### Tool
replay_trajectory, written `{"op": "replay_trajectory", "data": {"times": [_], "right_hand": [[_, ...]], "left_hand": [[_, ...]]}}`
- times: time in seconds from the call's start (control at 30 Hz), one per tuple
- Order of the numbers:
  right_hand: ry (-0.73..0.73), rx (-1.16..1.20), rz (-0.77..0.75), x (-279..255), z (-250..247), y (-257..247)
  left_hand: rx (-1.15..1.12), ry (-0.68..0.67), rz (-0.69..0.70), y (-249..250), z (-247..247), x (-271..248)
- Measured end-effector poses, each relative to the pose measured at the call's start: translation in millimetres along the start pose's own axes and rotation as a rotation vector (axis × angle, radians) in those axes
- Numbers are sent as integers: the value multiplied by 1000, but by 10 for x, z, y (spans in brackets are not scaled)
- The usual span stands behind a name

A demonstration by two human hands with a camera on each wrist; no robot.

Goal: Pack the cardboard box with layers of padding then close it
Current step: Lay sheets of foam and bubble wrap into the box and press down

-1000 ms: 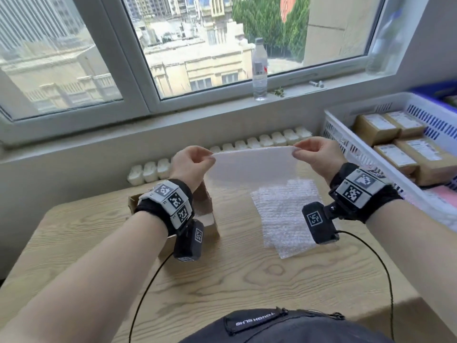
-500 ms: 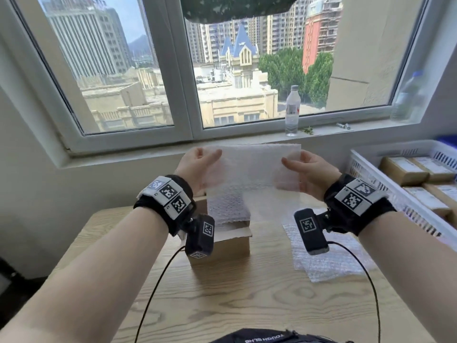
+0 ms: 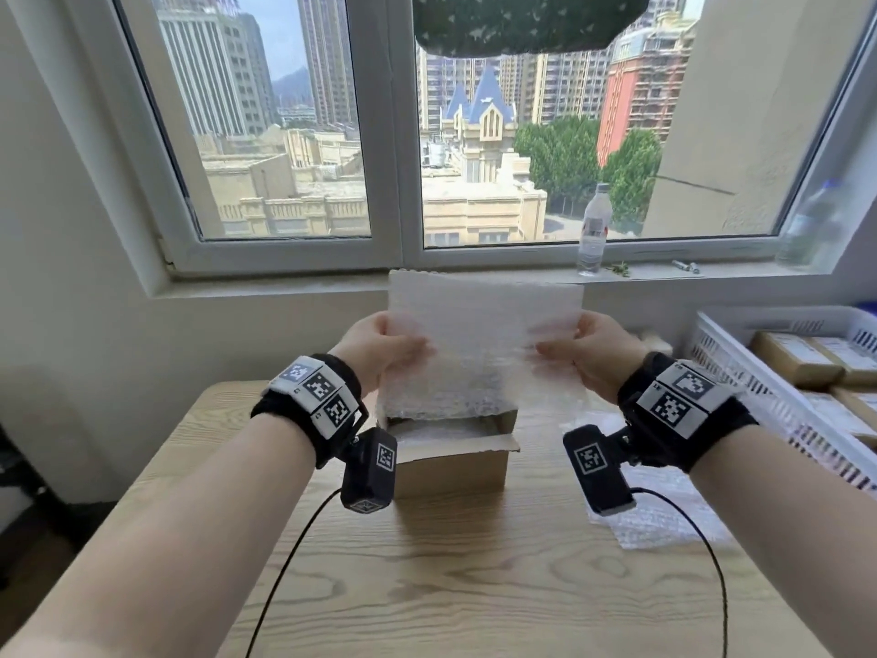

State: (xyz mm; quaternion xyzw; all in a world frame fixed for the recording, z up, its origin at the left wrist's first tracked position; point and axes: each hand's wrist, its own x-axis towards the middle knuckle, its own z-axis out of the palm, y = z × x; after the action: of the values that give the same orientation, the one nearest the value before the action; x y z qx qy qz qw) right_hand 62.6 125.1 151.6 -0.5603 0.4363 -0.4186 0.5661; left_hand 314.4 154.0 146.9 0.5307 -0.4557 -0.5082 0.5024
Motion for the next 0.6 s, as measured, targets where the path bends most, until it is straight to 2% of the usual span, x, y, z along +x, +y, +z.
{"op": "replay_trajectory", "data": {"times": [0.07, 0.13, 0.27, 0.33, 0.4, 0.47, 0.53, 0.6], "right_hand": [[72, 17, -41, 21, 57, -7], [71, 50, -58, -1, 105, -38], [48, -169, -150, -20, 158, -10], [74, -289, -208, -22, 200, 23], [102, -345, -188, -16, 231, 41], [112, -370, -181, 4, 249, 81], [141, -253, -163, 51, 220, 113], [173, 108, -53, 58, 205, 67]], "left_hand": [[-18, -26, -20, -11, -52, -30], [-74, 29, -93, -23, -82, -39], [-359, 9, -272, -11, -130, -80], [-384, -32, -300, -19, -189, -88], [-405, -93, -319, -10, -220, -113], [-347, -93, -309, -10, -212, -140], [-266, -44, -257, -17, -185, -140], [-272, -30, -207, -22, -161, -136]]}}
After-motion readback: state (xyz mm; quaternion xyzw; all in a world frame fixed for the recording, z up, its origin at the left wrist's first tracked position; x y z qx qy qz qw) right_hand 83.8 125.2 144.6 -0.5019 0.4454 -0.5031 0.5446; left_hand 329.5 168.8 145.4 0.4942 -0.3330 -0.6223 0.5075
